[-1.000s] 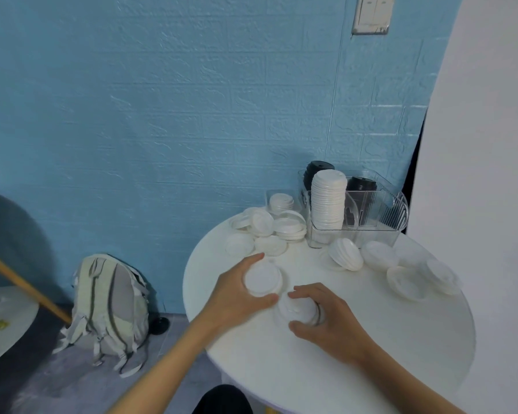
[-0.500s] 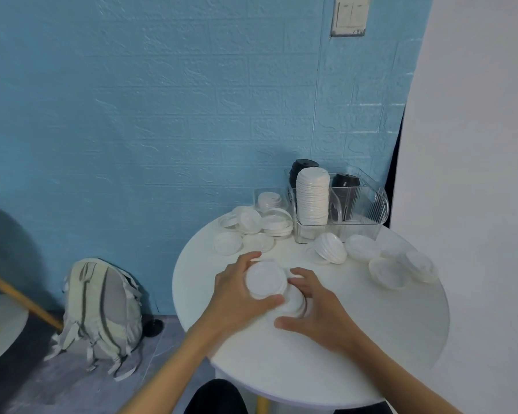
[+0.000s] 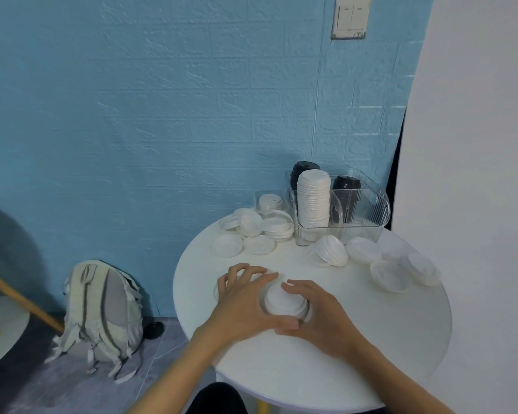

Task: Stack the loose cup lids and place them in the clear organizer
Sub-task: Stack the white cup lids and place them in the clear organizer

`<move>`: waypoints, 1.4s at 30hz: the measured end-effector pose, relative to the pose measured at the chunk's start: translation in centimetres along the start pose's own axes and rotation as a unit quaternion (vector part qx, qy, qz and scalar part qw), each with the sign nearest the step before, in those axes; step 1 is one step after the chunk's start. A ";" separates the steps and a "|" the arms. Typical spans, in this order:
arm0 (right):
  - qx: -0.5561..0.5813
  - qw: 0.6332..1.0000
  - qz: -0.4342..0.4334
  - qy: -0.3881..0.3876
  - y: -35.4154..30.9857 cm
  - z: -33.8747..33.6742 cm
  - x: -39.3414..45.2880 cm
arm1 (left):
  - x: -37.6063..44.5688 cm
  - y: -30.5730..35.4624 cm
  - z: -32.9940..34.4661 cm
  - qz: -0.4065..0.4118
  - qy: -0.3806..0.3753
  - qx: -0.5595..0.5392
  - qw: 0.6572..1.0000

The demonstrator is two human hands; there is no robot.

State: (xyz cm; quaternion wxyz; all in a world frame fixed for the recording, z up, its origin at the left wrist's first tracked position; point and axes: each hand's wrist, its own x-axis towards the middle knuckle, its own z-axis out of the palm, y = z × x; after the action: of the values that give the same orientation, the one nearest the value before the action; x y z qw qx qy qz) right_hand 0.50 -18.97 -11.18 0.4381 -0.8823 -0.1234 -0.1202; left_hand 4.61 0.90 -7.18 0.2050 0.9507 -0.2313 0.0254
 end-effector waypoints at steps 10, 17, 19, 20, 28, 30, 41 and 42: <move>-0.037 0.999 0.032 0.006 -0.8 -0.4 0.1 | -0.5 -5.1 -2.9 -0.041 -0.103 -0.027 0.994; -0.002 0.998 0.058 -0.015 -1.2 -0.8 0.0 | -0.1 -3.7 -2.8 0.006 0.007 -0.314 0.949; 0.017 0.997 0.068 -0.015 -1.1 -0.7 0.1 | -0.3 -2.0 -2.5 0.006 0.035 -0.407 0.913; 0.024 0.997 0.075 -0.017 -1.1 -0.7 0.1 | -0.3 -1.3 -2.2 -0.001 0.059 -0.434 0.899; 0.056 0.993 0.100 -0.024 -0.6 -0.6 0.2 | 0.2 1.2 2.1 -0.083 0.087 -0.333 0.935; 0.059 0.993 0.103 -0.028 -0.5 -0.6 0.2 | 0.1 1.0 2.3 -0.075 0.078 -0.295 0.950; -0.019 0.997 0.070 -0.031 -1.0 -0.3 0.1 | -0.3 1.3 2.5 -0.021 0.062 -0.306 0.950; -0.027 0.997 0.071 -0.032 -1.1 -0.3 0.1 | -0.4 1.2 2.5 -0.022 0.059 -0.311 0.948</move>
State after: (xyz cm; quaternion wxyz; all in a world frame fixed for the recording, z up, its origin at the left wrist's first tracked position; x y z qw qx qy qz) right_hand 0.22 -18.58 -10.15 0.4177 -0.9035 -0.0711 -0.0637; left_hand 3.60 -0.93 -9.02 0.5047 0.8412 -0.1941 0.0038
